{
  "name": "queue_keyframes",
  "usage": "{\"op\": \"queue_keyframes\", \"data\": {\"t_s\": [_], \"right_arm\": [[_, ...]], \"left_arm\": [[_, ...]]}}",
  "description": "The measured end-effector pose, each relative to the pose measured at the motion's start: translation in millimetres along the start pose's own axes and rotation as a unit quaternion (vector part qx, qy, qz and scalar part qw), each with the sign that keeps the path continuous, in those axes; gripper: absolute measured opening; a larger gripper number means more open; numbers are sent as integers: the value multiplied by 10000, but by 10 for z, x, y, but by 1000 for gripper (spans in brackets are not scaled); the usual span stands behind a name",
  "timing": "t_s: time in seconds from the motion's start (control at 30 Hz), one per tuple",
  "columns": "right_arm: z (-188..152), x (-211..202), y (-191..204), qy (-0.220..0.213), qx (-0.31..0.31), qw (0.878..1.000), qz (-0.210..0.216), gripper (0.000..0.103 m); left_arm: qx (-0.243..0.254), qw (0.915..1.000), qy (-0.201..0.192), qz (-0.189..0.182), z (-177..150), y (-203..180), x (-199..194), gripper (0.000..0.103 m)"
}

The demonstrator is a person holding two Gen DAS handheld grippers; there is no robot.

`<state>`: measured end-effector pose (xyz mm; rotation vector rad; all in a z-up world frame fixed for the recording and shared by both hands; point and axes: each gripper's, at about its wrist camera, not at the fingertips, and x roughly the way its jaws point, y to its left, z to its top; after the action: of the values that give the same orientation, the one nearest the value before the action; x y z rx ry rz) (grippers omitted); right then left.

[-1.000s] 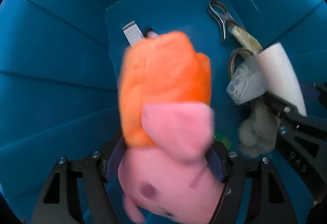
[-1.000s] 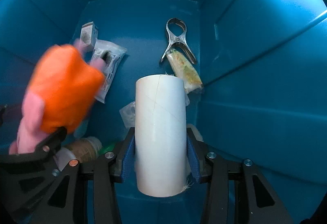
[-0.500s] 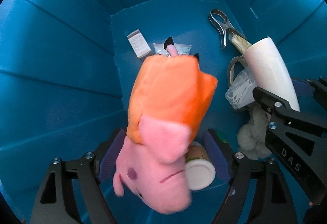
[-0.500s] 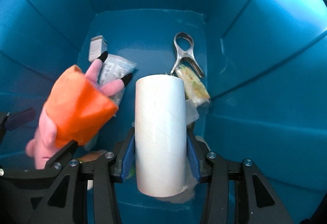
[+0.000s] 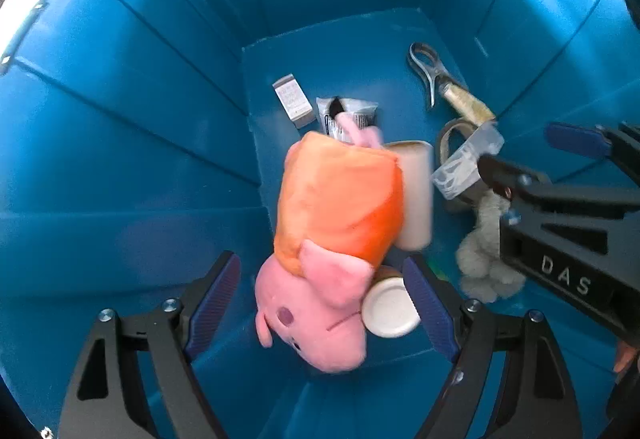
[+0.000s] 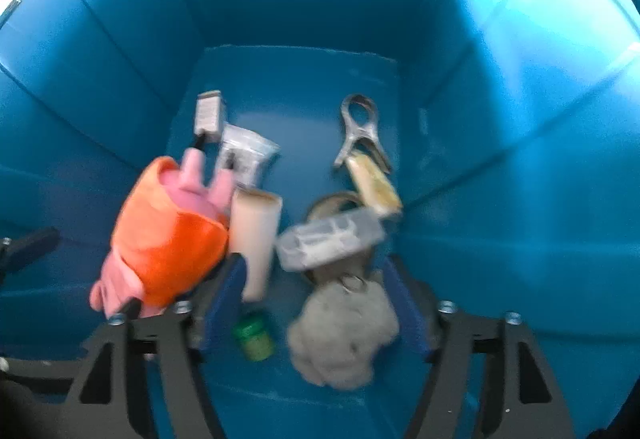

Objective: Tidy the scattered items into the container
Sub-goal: 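Lower the pig plush and paper roll into the blue crate and open both tools, then withdraw both tools up and away from the crate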

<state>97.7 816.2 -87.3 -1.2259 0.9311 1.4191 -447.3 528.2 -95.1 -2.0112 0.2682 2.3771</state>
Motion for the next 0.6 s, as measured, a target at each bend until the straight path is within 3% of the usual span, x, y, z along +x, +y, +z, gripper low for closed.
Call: {"op": "queue_keyframes", "data": {"t_s": [0.2, 0.27, 0.33, 0.47, 0.6], "right_arm": [[-249, -662, -41, -525, -172, 9985, -44, 86], [-389, -899, -35, -770, -265, 9967, -32, 98], [-559, -1137, -15, -1041, -365, 9939, -1, 103], [-913, -1580, 51, -1631, -495, 9851, 210, 103], [-1285, -1982, 166, -2129, -487, 9746, 495, 103]], "left_arm": [[-70, 9972, -720, -172, -215, 127, -634, 84], [-132, 9940, -1061, -245, -344, 199, -875, 88], [-217, 9892, -1424, -285, -506, 285, -1112, 101], [-372, 9747, -2200, -144, -880, 417, -1554, 102], [-494, 9616, -2674, -373, -1283, 595, -1864, 102]]}}
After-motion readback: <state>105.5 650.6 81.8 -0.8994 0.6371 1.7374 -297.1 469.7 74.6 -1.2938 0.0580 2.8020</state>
